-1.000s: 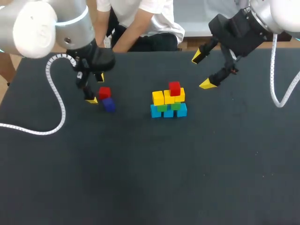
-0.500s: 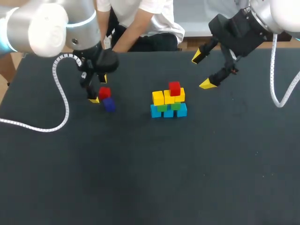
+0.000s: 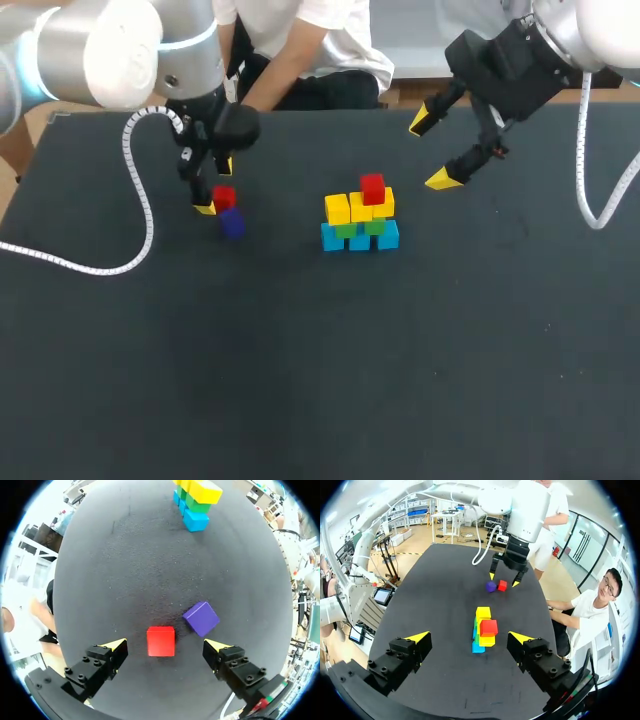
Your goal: Place the blue cubes, place green cubes on the blue cubes, place the yellow cubes on the green cubes, then place the red cubes on the yellow cubes, and place purple cube on the red cubes.
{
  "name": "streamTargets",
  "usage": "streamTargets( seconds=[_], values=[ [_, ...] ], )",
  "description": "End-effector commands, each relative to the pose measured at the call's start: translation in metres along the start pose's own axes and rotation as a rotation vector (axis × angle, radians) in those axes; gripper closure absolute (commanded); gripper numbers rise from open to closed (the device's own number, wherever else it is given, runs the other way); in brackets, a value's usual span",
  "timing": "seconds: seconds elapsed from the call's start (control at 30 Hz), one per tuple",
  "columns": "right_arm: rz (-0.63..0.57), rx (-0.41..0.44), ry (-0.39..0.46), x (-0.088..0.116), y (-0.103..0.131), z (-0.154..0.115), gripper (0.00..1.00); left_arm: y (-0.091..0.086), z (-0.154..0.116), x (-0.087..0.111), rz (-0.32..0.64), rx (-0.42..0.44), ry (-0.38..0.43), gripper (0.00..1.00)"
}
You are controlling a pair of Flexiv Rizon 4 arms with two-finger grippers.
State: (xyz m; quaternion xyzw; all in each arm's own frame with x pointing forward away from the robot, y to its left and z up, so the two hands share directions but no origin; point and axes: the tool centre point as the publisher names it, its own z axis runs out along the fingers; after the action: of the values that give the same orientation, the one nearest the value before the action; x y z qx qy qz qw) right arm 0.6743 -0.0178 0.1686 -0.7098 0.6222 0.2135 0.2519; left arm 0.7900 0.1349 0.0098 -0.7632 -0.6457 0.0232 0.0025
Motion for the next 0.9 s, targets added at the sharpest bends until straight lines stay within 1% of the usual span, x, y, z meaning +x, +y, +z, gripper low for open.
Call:
streamTargets(
  seconds=[0.03, 0.13, 0.3, 0.63, 0.77, 0.9],
  values=[
    [0.000, 0.000, 0.000, 0.000, 0.000, 0.000, 0.00, 0.008, 0.005, 0.001, -0.010, 0.110, 0.002, 0.00],
    [0.000, 0.000, 0.000, 0.000, 0.000, 0.000, 0.00, 0.008, 0.007, 0.002, -0.010, 0.115, 0.006, 0.00],
    [0.000, 0.000, 0.000, 0.000, 0.000, 0.000, 0.00, 0.012, 0.010, 0.007, -0.016, 0.117, 0.010, 0.00],
    [0.000, 0.000, 0.000, 0.000, 0.000, 0.000, 0.00, 0.024, 0.017, 0.009, 0.014, 0.122, 0.030, 0.00],
    [0.000, 0.000, 0.000, 0.000, 0.000, 0.000, 0.00, 0.029, 0.017, 0.010, 0.013, 0.116, 0.029, 0.00],
    [0.000, 0.000, 0.000, 0.000, 0.000, 0.000, 0.00, 0.030, 0.019, 0.010, 0.006, 0.113, 0.028, 0.00]
  ],
)
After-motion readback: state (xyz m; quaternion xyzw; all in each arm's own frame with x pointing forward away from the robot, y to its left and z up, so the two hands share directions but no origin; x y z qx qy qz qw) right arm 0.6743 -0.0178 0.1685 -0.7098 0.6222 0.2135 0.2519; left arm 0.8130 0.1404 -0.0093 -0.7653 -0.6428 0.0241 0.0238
